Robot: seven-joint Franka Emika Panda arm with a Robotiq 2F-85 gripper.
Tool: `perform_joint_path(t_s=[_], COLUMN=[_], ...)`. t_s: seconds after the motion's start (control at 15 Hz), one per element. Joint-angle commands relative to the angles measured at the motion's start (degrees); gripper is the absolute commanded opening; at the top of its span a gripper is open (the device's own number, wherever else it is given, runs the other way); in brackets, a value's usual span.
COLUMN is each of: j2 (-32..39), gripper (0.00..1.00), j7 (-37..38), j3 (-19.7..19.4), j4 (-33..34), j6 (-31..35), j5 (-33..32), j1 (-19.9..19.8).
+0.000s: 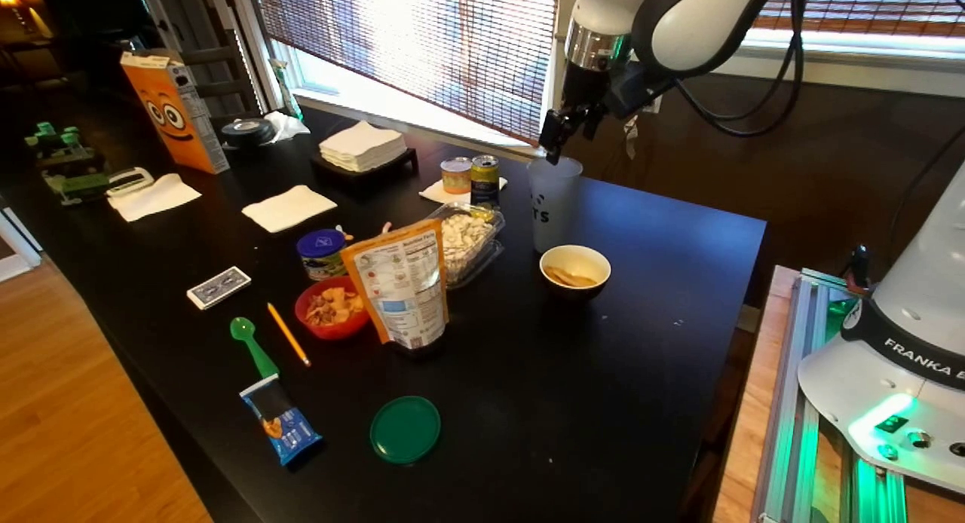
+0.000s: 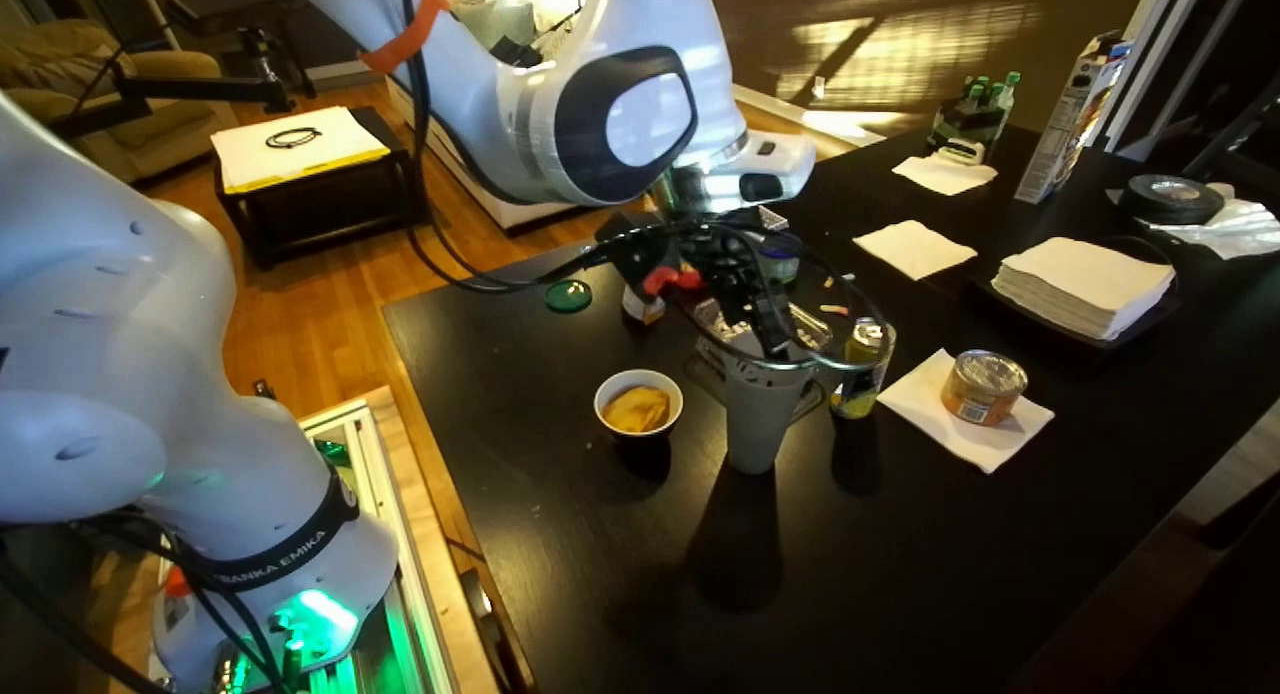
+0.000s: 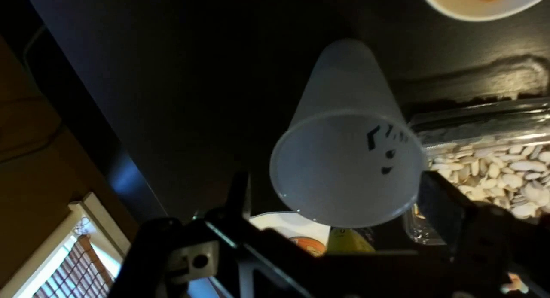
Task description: Use the grey cup to get some of the contents of the clear lunchbox
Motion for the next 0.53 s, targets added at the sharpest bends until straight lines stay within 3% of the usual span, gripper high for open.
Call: perform_joint_path(t_s=[0.0,0.13,0.2,0.47], j2=[-8.99,-11.46,-9.11,-8.00], gripper=[1.00,1.00,1.00,1.00], j7=[-3.25,-5.67,-7.88,-15.76], j3=[3.40,4.46,4.62,3.33], j4=[-6.58,-8.38,-5.19,-5.77], j6=[-4.67,-6.29,-7.74,-8.22], j5=[2.10,4.60,7.34,15.03], j1=[0.90,2.14,3.49,6.73])
